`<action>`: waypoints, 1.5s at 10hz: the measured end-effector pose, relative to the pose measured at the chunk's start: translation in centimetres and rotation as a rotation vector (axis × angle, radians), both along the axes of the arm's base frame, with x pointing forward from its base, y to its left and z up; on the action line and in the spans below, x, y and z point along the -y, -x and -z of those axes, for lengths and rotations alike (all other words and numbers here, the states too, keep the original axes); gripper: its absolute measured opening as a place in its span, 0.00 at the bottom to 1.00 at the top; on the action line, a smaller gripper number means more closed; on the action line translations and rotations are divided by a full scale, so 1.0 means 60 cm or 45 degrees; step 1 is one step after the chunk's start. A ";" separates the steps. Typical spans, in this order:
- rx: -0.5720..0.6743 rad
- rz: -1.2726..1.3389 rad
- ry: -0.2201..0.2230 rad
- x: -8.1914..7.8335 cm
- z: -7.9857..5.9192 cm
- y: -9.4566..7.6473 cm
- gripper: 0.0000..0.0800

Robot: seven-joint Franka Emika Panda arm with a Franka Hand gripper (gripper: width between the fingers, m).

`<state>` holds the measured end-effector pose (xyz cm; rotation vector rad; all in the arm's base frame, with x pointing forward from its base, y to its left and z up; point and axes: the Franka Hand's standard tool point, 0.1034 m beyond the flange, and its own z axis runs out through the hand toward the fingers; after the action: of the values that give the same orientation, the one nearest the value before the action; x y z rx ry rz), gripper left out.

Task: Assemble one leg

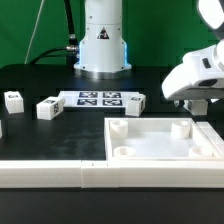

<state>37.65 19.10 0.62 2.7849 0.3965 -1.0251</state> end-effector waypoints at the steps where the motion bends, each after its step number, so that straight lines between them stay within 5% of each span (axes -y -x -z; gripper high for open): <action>1: 0.000 -0.001 0.000 0.000 0.000 0.000 0.57; 2: 0.000 -0.001 0.000 0.000 0.000 0.000 0.35; 8: -0.009 -0.031 -0.024 0.004 -0.004 -0.003 0.36; 12: 0.015 -0.102 -0.139 0.074 -0.112 -0.037 0.36; 13: 0.020 -0.093 -0.141 0.084 -0.126 -0.044 0.36; 15: 0.116 -0.100 -0.175 0.075 -0.109 -0.052 0.36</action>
Offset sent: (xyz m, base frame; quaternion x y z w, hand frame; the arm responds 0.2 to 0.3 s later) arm 0.0000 0.0000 0.0000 0.0000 0.0000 0.0000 1.0000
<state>40.76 14.59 7.16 2.8969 0.5796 -0.8815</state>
